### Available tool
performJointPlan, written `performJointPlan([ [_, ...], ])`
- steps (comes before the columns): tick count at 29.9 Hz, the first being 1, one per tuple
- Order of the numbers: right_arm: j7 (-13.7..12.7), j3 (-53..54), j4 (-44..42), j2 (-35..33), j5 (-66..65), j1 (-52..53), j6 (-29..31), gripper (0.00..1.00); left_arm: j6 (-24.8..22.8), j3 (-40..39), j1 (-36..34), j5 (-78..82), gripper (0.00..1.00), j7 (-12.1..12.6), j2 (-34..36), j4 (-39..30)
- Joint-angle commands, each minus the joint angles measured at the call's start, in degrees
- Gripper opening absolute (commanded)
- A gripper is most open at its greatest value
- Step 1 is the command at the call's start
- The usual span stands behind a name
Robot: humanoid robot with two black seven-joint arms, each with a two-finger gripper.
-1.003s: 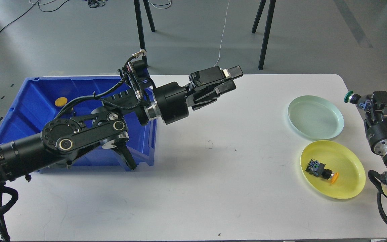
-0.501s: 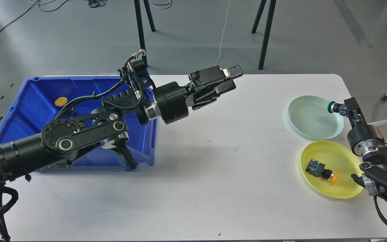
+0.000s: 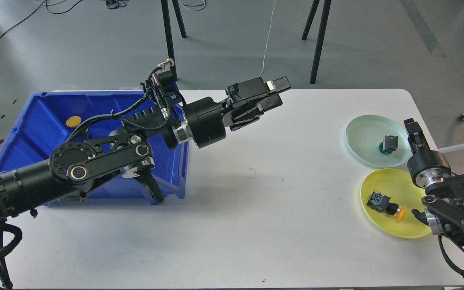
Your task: Pass button and place on color plate
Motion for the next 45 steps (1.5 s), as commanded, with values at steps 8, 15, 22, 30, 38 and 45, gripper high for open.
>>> performJointPlan([
  [8, 0.09, 1.03, 1.83, 0.4, 0.7, 1.05, 0.01, 0.5, 0.08, -0.02, 0.03, -0.12, 0.7, 0.0, 0.04, 0.0],
  [15, 6.92, 14.28, 25.79, -4.77, 1.23, -2.36, 3.03, 0.61, 0.17, -2.04, 0.55, -11.16, 0.81, 0.0, 0.12, 1.14],
  [22, 8.31, 24.84, 39.72, -5.57, 14.29, -7.39, 26.3, 0.66, -2.02, -10.56, 10.73, -19.02, 0.87, 0.0, 5.12, -2.36],
  [30, 8.31, 26.87, 36.91, -7.68, 30.23, -11.87, 56.01, 0.96, -16.24, -19.95, 20.14, -19.11, 0.93, 0.0, 13.57, -8.97],
  [38, 8.31, 34.51, 36.74, -7.16, 30.5, -13.88, 56.01, 0.99, -18.07, -32.88, 27.27, -19.46, 0.94, 0.0, 10.5, -8.79],
  [45, 8.31, 34.96, 36.56, -5.84, 30.5, -14.07, 56.01, 0.99, -18.07, -38.16, 28.76, -23.5, 0.94, 0.0, 7.33, -3.96],
])
